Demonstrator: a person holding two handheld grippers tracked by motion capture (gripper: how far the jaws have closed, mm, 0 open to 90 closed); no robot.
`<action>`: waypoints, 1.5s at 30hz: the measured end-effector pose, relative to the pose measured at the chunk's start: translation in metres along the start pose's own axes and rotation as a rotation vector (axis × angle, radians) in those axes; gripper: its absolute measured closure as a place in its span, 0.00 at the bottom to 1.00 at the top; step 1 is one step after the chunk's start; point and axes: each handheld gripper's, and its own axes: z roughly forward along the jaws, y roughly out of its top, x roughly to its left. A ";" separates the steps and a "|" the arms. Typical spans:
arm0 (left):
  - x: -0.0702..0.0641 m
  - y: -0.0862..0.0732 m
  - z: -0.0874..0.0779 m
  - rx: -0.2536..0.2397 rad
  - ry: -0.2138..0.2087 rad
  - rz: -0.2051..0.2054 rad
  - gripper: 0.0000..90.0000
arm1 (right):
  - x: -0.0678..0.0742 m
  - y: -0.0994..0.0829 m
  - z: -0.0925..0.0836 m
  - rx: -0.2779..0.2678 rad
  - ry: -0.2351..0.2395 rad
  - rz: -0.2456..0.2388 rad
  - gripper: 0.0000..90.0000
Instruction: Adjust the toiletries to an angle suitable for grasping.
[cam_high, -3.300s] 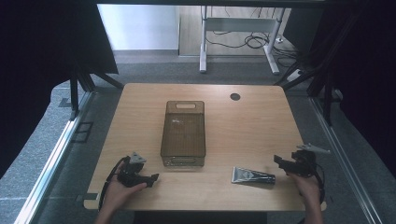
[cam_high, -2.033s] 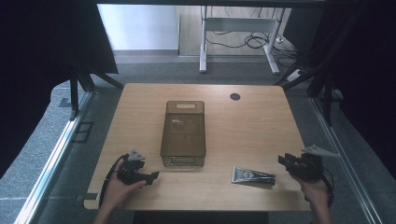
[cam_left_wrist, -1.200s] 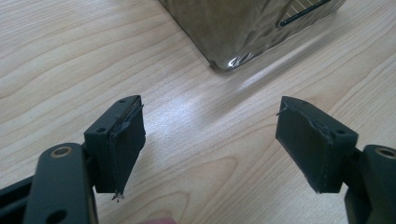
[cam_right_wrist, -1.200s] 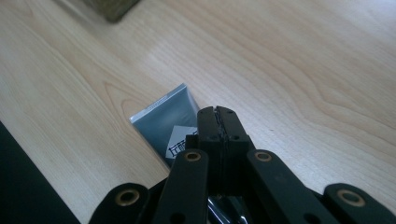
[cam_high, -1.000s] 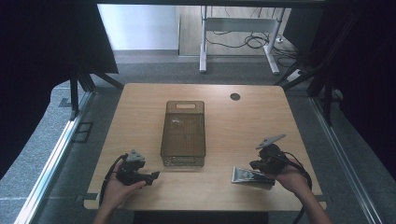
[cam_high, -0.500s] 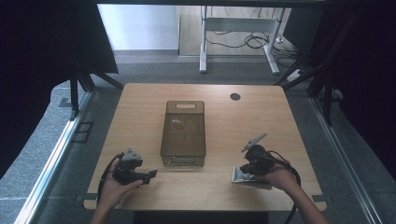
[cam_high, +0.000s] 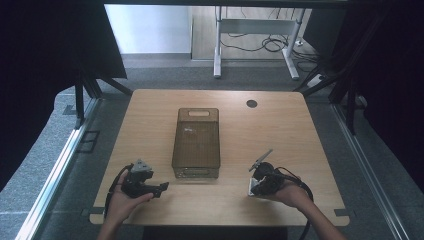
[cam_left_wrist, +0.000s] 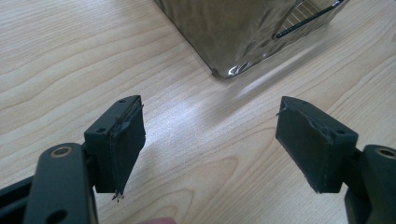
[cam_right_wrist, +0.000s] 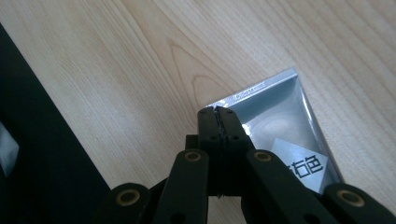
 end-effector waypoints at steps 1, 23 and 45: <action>0.000 0.000 0.000 0.001 0.000 -0.002 0.27 | 0.000 -0.001 0.002 0.004 0.001 -0.001 0.99; -0.003 0.000 0.003 0.008 -0.006 0.001 0.27 | -0.011 -0.003 0.014 0.029 -0.007 0.024 0.99; -0.003 -0.001 0.007 0.024 -0.004 0.005 0.27 | -0.046 0.009 0.014 -0.012 -0.047 0.124 0.99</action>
